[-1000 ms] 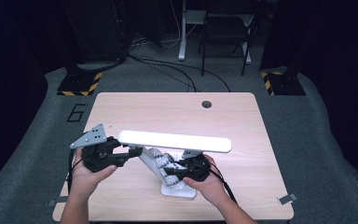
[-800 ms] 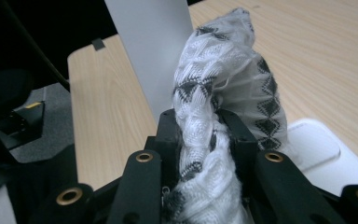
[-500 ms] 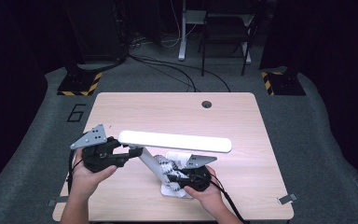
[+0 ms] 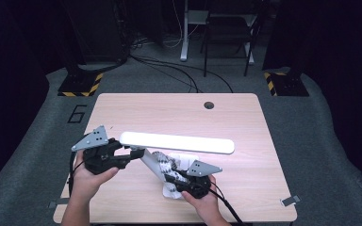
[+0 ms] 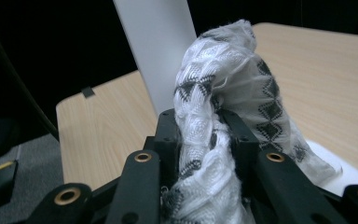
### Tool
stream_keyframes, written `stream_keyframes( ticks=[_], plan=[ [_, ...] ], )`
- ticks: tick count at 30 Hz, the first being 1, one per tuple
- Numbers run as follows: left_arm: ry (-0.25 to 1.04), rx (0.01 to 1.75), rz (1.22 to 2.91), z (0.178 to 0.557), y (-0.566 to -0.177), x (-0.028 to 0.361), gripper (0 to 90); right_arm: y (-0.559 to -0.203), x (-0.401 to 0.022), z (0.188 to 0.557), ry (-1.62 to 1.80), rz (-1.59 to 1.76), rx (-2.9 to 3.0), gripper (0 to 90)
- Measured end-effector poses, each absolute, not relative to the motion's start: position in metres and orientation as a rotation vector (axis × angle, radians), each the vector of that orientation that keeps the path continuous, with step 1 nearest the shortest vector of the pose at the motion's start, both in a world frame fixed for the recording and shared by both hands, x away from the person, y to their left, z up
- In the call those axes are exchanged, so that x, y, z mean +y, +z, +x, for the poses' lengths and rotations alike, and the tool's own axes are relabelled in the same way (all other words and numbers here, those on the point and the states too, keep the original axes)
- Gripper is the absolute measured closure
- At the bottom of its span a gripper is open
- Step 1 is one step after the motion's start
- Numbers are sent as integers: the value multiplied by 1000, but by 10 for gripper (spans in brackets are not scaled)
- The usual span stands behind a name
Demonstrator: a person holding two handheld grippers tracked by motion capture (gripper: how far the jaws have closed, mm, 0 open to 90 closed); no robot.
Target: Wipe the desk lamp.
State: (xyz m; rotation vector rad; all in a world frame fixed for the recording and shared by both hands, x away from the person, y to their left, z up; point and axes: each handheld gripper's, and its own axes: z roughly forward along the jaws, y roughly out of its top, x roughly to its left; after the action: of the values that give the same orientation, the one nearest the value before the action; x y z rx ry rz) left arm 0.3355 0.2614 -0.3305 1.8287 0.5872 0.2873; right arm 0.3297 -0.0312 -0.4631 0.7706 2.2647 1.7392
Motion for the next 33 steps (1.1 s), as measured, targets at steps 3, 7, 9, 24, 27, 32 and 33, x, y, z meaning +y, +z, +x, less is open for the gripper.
stream_keyframes(
  ticks=[3,7,9,24,27,32,33],
  plan=[
    [288,587,1830,335,-330,262,564,-451,-26,326,1787,732,2217,706],
    [288,586,1831,335,-330,262,564,-438,-21,325,1880,703,2179,705],
    [288,587,1831,335,-331,262,564,-436,-21,326,1882,703,2178,705],
    [288,587,1830,335,-331,262,564,-491,-39,331,1666,867,2318,704],
    [291,587,1830,335,-330,261,564,-491,-39,329,1676,876,2304,704],
    [292,586,1831,335,-330,261,564,-469,-33,326,1764,793,2261,705],
    [292,586,1831,335,-330,261,564,-462,-31,325,1791,765,2247,705]
  ],
)
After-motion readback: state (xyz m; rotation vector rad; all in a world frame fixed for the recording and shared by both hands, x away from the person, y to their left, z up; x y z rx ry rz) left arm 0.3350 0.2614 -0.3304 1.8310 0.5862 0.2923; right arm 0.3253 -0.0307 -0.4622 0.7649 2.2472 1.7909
